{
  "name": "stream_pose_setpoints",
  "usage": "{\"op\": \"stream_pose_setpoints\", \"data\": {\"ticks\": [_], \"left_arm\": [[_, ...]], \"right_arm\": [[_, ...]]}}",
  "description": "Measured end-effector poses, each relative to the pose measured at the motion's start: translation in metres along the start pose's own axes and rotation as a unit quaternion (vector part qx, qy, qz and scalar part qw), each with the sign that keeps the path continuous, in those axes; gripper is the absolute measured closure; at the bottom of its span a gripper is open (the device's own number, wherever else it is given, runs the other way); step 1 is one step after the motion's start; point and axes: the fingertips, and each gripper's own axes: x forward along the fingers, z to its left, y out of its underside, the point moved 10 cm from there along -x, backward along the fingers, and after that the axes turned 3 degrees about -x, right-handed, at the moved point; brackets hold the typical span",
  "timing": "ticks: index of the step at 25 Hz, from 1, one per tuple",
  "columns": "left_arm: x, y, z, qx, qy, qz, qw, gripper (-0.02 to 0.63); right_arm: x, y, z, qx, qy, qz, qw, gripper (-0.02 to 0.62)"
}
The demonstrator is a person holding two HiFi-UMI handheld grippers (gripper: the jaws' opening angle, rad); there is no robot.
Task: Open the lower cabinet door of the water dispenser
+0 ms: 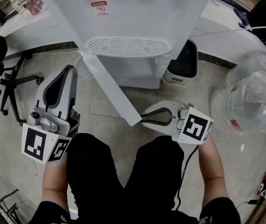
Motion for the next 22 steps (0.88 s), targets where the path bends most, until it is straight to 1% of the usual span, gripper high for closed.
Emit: {"op": "stream_pose_setpoints", "data": {"ticks": [6, 9, 11, 14, 16, 19, 20, 21, 22], "left_arm": [[-0.009, -0.003, 0.006, 0.003, -0.016, 0.000, 0.9999, 0.597], [-0.010, -0.004, 0.006, 0.003, -0.018, 0.000, 0.9998, 0.597], [-0.010, -0.004, 0.006, 0.002, -0.017, 0.000, 0.9998, 0.597], [-0.009, -0.003, 0.006, 0.002, -0.014, 0.000, 0.9999, 0.597], [-0.009, -0.003, 0.007, 0.002, -0.014, 0.001, 0.9999, 0.597], [-0.009, -0.002, 0.010, 0.002, -0.016, 0.001, 0.9999, 0.597], [-0.009, -0.001, 0.011, 0.001, -0.018, 0.000, 0.9998, 0.597], [-0.009, -0.001, 0.011, -0.001, -0.018, -0.001, 0.9998, 0.597], [-0.010, 0.000, 0.011, -0.003, -0.019, -0.001, 0.9998, 0.597]], "right_arm": [[0.014, -0.012, -0.002, -0.024, -0.050, 0.011, 0.998, 0.546], [0.023, -0.016, -0.001, -0.034, -0.064, -0.002, 0.997, 0.548], [0.021, -0.015, -0.002, -0.032, -0.066, 0.001, 0.997, 0.548], [0.009, -0.003, -0.003, -0.020, -0.055, 0.024, 0.998, 0.547], [-0.006, 0.006, -0.005, -0.011, -0.034, 0.036, 0.999, 0.546], [-0.016, 0.009, -0.012, 0.008, 0.038, 0.015, 0.999, 0.546], [-0.012, 0.005, -0.014, 0.008, 0.054, 0.013, 0.998, 0.548], [-0.005, 0.001, -0.014, 0.006, 0.059, 0.011, 0.998, 0.546], [0.003, -0.004, -0.012, 0.003, 0.055, 0.010, 0.998, 0.548]]}}
